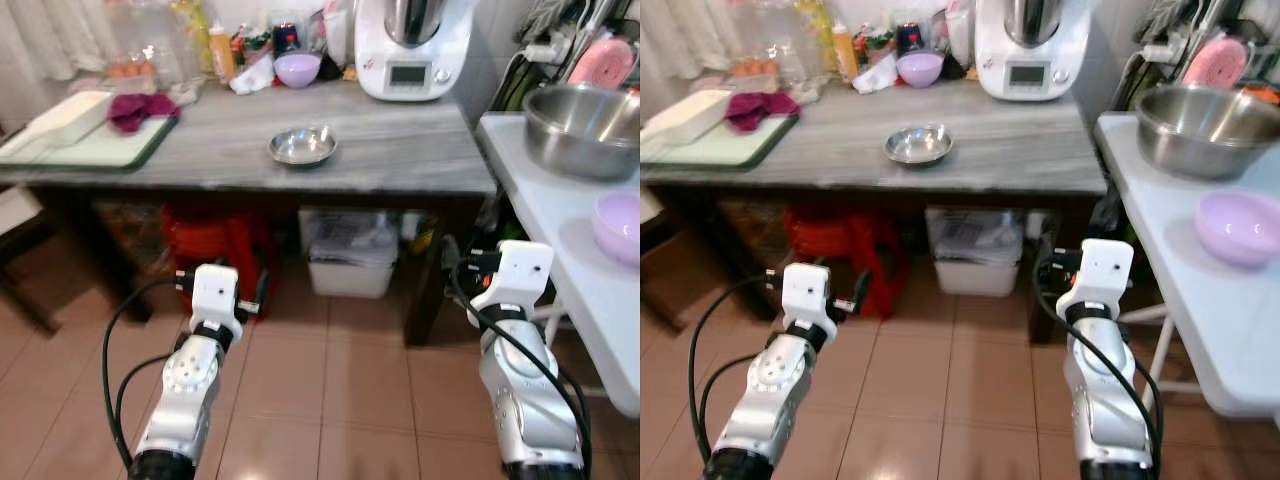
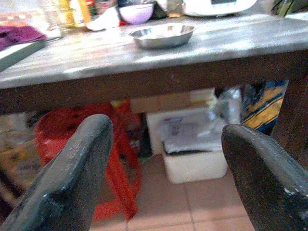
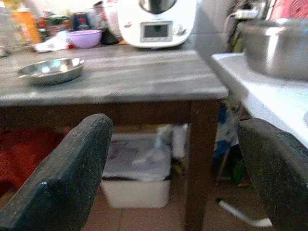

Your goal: Setting the table

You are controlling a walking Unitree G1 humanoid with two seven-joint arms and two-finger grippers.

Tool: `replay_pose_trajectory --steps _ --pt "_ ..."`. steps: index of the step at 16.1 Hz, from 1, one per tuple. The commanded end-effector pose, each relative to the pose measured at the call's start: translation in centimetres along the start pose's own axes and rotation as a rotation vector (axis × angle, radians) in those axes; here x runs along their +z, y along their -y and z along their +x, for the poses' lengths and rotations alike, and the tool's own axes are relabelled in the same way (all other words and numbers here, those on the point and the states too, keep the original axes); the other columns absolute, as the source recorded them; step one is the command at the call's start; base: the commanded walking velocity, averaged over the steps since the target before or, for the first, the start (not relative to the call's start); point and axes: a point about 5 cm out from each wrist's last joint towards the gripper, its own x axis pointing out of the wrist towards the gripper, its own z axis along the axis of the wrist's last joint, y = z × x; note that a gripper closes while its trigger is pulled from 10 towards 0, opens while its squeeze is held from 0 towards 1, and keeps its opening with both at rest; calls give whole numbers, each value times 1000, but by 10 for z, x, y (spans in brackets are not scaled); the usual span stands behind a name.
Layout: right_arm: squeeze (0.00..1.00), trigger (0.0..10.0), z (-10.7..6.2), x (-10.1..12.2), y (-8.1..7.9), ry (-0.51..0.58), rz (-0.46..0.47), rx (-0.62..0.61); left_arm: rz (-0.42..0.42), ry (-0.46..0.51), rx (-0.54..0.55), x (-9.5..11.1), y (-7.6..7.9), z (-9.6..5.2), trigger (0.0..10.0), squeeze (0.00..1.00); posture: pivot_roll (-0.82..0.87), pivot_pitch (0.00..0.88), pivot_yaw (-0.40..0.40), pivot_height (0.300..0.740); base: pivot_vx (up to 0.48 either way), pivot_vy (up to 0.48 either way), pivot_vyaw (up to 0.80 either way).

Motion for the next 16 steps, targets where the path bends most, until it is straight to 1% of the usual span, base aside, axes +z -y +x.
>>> replay_pose_trajectory --steps 1,4,7,12,16 --pt "0 10000 0 -1 3 -3 -4 -8 6 -3 -1 -1 -1 0 10000 0 -158 49 65 740 0 0 0" --pt "0 10000 -1 -2 1 -4 0 -8 0 47 -10 6 -4 -1 10000 0 -151 54 62 740 0 0 0" --pt "0 10000 -1 -5 -3 -12 -1 5 10 53 -4 7 -6 -2 10000 0 -141 59 63 740 0 0 0" --pt "0 10000 0 -5 -2 -8 1 -2 6 60 -15 9 -6 -1 10000 0 -141 58 72 740 0 0 0" --pt "0 10000 -2 -5 -4 -5 5 -2 0 53 -36 8 -2 -1 10000 0 -144 66 79 740 0 -364 0"
